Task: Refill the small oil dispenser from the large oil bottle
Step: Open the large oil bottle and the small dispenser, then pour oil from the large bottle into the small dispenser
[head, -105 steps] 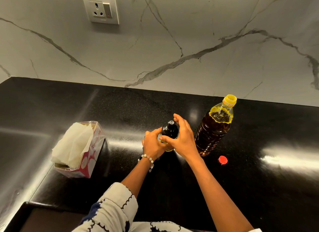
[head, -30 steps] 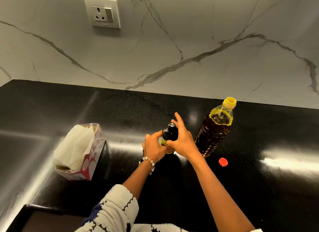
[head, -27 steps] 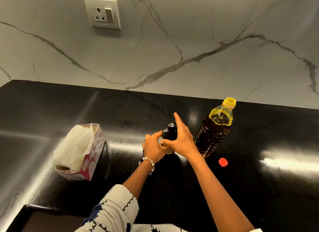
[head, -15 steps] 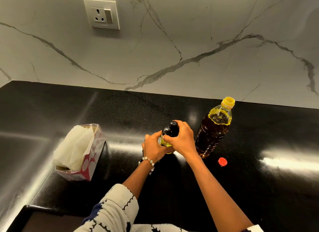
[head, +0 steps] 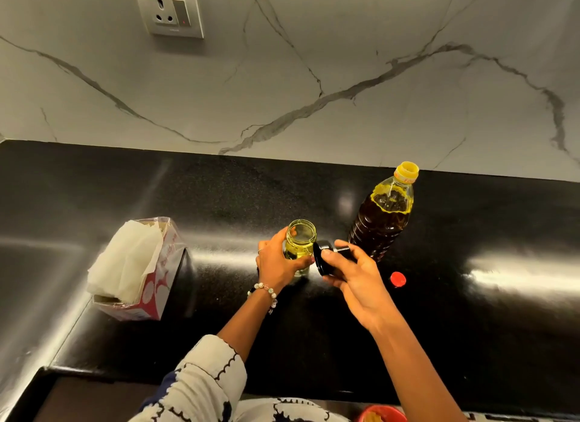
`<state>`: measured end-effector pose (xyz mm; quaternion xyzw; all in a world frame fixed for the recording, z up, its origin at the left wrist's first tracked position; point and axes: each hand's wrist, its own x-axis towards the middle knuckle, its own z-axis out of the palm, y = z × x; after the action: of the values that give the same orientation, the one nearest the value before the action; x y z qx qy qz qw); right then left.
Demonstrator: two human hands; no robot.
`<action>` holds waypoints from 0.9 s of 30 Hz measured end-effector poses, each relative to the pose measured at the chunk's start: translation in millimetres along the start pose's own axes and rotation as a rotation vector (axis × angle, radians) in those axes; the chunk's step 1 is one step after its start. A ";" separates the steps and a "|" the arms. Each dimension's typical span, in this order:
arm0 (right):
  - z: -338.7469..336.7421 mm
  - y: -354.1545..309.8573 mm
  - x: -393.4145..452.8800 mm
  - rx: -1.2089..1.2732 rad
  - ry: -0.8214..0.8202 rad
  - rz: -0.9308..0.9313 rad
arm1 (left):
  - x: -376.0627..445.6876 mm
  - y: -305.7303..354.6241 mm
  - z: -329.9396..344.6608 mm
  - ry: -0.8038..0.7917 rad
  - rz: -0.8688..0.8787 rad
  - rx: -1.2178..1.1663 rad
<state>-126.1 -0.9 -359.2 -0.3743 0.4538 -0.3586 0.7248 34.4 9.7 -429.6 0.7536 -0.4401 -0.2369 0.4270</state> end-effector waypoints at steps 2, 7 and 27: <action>-12.5 13.4 -2.6 -0.140 0.075 -0.009 | -2.1 -0.7 1.4 0.002 -0.004 -0.001; -32.4 39.1 -5.9 -0.787 0.223 -0.239 | -9.0 -2.6 3.7 0.068 -0.024 -0.055; -54.3 22.4 -9.1 -0.673 0.377 -0.475 | -18.6 1.2 6.9 0.145 -0.077 -0.131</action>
<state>-175.4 5.5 -391.8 -0.6110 0.5709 -0.4091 0.3651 19.5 22.5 -432.5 0.7557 -0.3623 -0.2264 0.4964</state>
